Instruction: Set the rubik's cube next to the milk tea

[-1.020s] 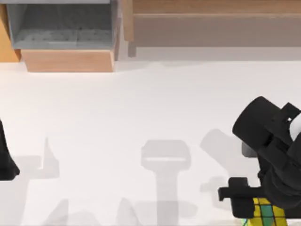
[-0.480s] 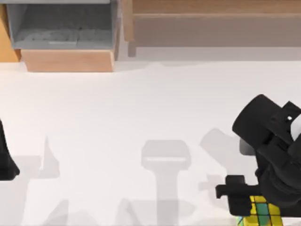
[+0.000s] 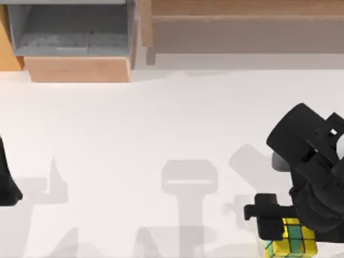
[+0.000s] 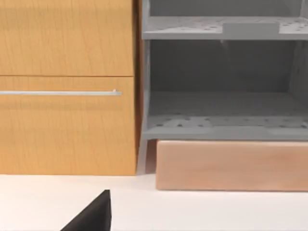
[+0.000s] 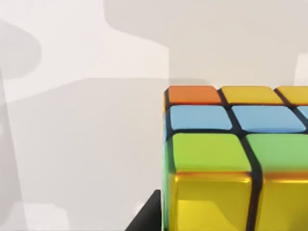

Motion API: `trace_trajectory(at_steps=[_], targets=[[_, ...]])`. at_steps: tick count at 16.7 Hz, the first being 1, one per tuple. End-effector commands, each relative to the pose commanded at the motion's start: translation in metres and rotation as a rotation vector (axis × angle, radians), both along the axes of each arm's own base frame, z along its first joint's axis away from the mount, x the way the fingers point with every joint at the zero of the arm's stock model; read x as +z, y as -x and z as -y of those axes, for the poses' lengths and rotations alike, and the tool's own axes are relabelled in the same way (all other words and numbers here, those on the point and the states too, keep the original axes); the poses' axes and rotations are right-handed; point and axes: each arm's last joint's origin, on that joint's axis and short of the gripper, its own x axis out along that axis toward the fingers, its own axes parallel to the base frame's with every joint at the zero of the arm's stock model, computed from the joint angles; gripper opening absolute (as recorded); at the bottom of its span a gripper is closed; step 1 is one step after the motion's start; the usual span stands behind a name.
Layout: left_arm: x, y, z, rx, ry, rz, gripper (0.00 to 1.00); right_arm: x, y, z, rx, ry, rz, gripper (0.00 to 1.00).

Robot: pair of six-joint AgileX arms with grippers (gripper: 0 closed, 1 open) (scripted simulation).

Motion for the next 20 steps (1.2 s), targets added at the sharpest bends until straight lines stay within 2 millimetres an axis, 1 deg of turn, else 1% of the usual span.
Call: trace_trajectory(at_steps=[3,6,11,20], targets=[[0.0,0.0,0.0,0.0,0.0,0.0,1.0,-0.008,0.002,0.0,0.005,0.023,-0.014,0.0],[0.0,0.0,0.0,0.0,0.0,0.0,1.0,-0.022,0.005,0.002,0.01,0.067,-0.052,0.0],[0.0,0.0,0.0,0.0,0.0,0.0,1.0,-0.024,0.006,0.002,0.01,0.073,-0.058,0.0],[0.0,0.0,0.0,0.0,0.0,0.0,1.0,-0.024,0.006,0.002,0.01,0.073,-0.058,0.68]])
